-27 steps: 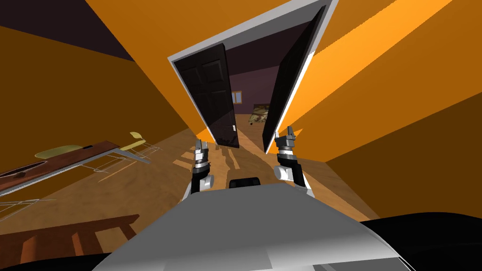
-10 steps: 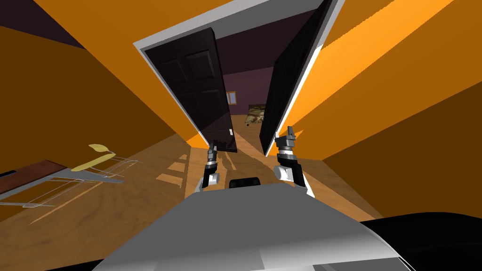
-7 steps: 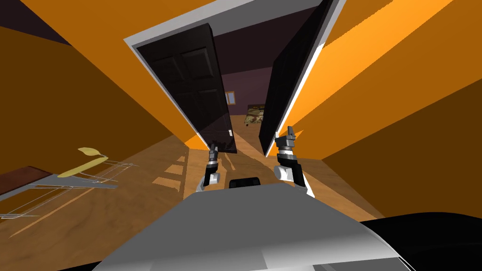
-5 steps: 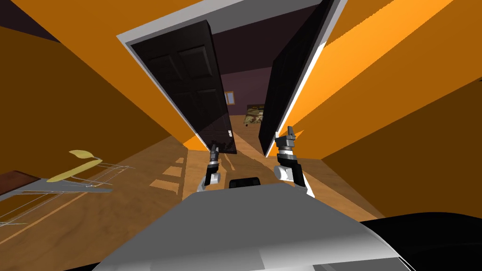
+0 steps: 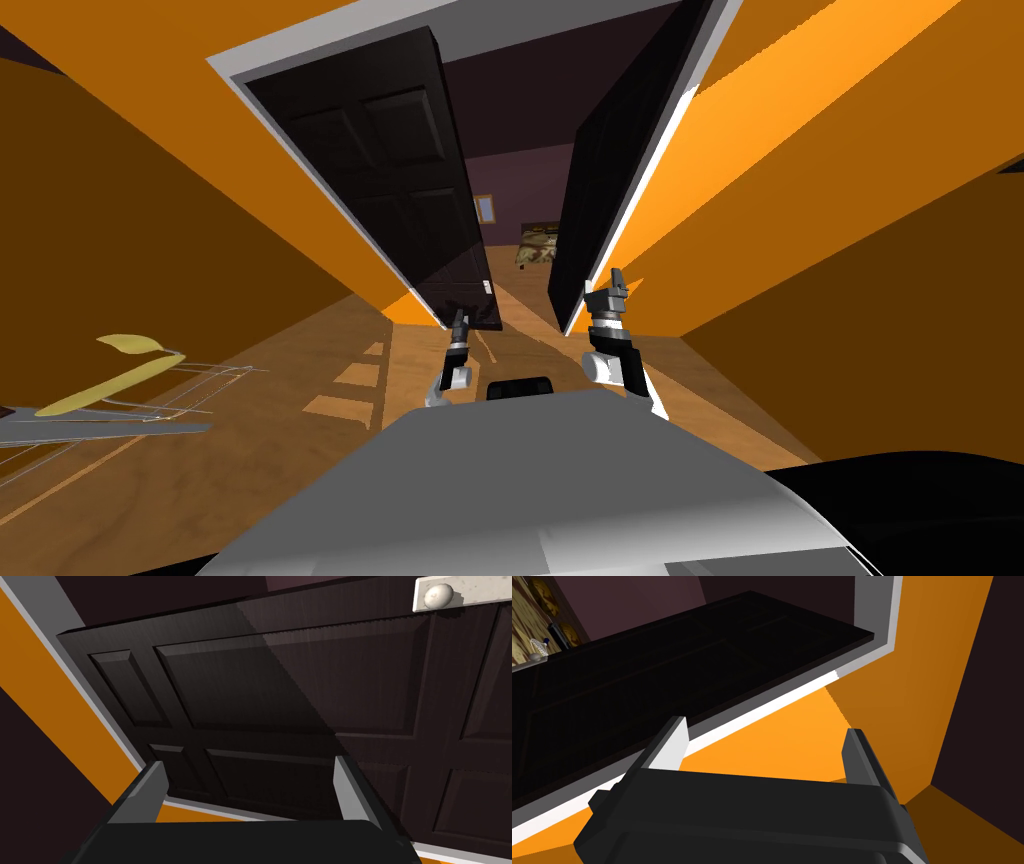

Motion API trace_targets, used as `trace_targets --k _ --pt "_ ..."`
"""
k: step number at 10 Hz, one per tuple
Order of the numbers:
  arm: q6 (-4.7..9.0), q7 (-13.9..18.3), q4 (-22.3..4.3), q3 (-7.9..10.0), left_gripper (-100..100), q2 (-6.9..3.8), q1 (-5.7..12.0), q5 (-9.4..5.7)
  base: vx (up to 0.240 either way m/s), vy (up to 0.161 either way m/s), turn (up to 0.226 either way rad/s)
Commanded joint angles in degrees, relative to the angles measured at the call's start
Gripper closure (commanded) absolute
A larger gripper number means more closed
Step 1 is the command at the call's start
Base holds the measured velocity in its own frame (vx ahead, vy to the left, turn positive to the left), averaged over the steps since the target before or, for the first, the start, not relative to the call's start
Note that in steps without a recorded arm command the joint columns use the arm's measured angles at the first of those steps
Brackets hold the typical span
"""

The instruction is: Push the door open

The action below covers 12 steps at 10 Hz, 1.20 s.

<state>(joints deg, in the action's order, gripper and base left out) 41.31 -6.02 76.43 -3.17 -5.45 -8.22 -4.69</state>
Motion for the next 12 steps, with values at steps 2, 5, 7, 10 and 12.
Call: trace_targets --k 2,5,7,10,12 --pt "0.49 0.3 -4.2 -0.34 -100 -0.04 1.69 -0.72 0.094 0.035 -0.065" --pt "0.91 0.6 -8.8 -0.71 -100 -0.04 3.64 -1.53 0.091 0.048 -0.065" --pt "1.17 0.8 -11.8 -0.94 -100 0.01 4.86 -2.04 0.079 0.039 -0.059" --pt "1.56 1.1 -16.2 -1.29 -100 0.1 6.7 -2.8 0.094 0.053 -0.059" --pt "1.8 1.3 -18.8 -1.5 -100 0.21 7.81 -3.26 0.09 0.036 -0.059"
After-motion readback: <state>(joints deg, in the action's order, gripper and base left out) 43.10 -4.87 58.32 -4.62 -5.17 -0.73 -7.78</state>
